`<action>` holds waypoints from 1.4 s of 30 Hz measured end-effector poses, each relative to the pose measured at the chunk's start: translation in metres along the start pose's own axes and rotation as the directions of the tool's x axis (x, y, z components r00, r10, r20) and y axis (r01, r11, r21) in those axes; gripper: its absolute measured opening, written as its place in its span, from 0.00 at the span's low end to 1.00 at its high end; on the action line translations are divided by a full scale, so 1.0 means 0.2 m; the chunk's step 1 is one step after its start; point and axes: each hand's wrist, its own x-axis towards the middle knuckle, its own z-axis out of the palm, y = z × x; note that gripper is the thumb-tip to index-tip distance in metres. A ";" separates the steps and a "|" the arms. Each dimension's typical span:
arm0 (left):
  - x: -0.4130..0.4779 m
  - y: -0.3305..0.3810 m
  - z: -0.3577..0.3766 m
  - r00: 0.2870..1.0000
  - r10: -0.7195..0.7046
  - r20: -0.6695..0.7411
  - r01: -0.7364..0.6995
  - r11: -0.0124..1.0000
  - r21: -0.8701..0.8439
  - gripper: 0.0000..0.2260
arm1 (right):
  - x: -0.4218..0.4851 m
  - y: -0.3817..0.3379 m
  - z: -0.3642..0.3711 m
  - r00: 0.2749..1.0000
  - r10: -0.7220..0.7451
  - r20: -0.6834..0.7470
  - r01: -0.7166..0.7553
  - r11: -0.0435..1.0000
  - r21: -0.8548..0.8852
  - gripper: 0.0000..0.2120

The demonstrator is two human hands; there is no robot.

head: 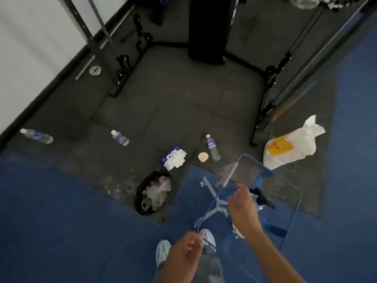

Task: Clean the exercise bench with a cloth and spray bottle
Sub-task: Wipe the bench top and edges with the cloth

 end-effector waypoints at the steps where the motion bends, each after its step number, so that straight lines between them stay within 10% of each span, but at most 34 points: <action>1: 0.07 0.00 0.03 1.000 0.018 0.011 -0.018 1.000 0.011 0.11 | 0.12 0.00 0.04 0.999 0.045 -0.013 -0.045 0.999 0.030 0.22; 8: 0.22 0.00 0.14 0.999 -0.029 0.035 0.030 0.999 -0.035 0.08 | 0.62 0.08 0.26 0.918 0.389 -0.079 -0.377 0.917 0.133 0.22; 16: 0.13 0.02 0.00 0.993 -0.077 -0.087 0.065 0.989 -0.136 0.08 | 0.60 0.12 0.23 0.928 0.342 -0.149 -0.341 0.940 0.031 0.14; 26: -0.35 0.06 -0.40 0.968 -0.019 -0.250 -0.055 0.957 -0.286 0.07 | -0.25 -0.25 0.12 0.961 -0.205 0.185 0.240 0.952 -0.192 0.19; 31: -0.77 -0.10 -0.73 0.893 -0.001 -0.450 -0.186 0.910 -0.372 0.08 | -0.91 -0.55 0.28 0.707 -0.424 0.566 0.566 0.819 -0.094 0.16; 39: -1.60 -0.71 -1.06 0.794 -0.182 -0.580 -0.439 0.488 -0.754 0.19 | -1.95 -0.88 0.76 -0.050 -0.540 0.840 0.902 0.338 0.270 0.06; 42: -1.94 -0.95 -1.13 0.732 -0.213 -0.647 -0.558 0.358 -0.749 0.16 | -2.32 -0.93 0.92 -0.140 -0.459 0.878 0.840 0.414 0.350 0.14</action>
